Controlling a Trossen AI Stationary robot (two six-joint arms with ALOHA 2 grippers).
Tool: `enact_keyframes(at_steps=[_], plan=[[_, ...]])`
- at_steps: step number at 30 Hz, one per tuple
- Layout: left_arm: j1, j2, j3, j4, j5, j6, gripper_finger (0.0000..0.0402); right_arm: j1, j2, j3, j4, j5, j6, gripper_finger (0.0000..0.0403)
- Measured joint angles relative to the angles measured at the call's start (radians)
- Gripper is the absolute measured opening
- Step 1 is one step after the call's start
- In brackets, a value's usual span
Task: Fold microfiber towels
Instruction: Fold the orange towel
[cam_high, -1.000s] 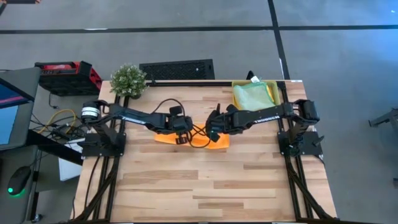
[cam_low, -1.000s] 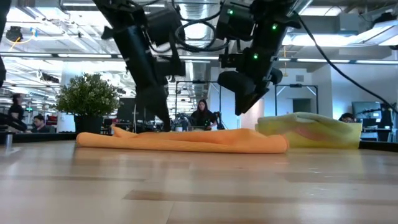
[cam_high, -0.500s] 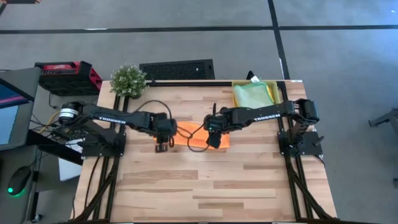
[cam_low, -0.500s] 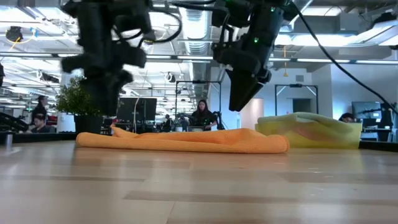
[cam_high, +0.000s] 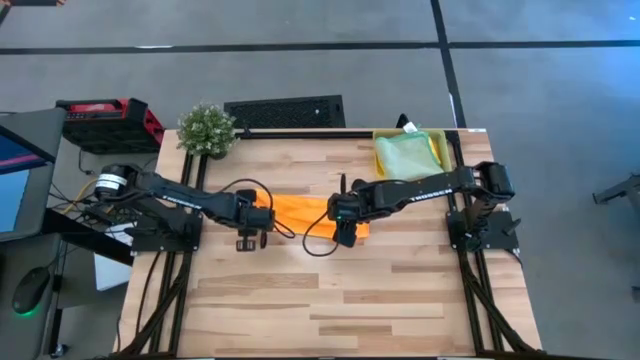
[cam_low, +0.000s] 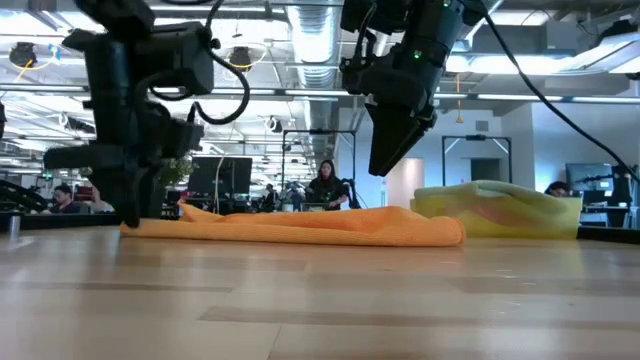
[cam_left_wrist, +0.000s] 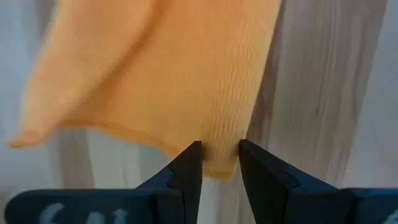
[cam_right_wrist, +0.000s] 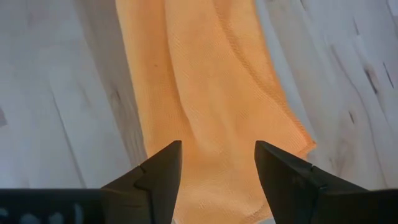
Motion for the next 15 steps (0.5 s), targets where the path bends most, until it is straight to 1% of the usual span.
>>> enact_keyframes(at_steps=[4,8,10,13,15], plan=[[0.001,0.000,-0.052,0.083,-0.001,0.015,0.0099,0.001,0.000,0.000,0.004,0.000,0.000,0.0225],[0.002,0.000,-0.055,0.091,-0.020,0.030,0.0092,0.001,0.000,0.000,0.004,0.002,0.000,0.0225],[0.002,0.000,-0.055,0.079,-0.032,0.031,0.0069,0.001,0.000,0.000,0.002,0.002,0.000,0.0225],[0.002,0.000,-0.055,0.049,-0.052,0.017,0.0016,0.001,0.000,0.000,-0.004,0.002,0.000,0.0225],[0.002,0.000,-0.047,0.026,-0.059,-0.003,0.0009,0.001,0.000,0.000,-0.015,0.002,0.000,0.0225]])
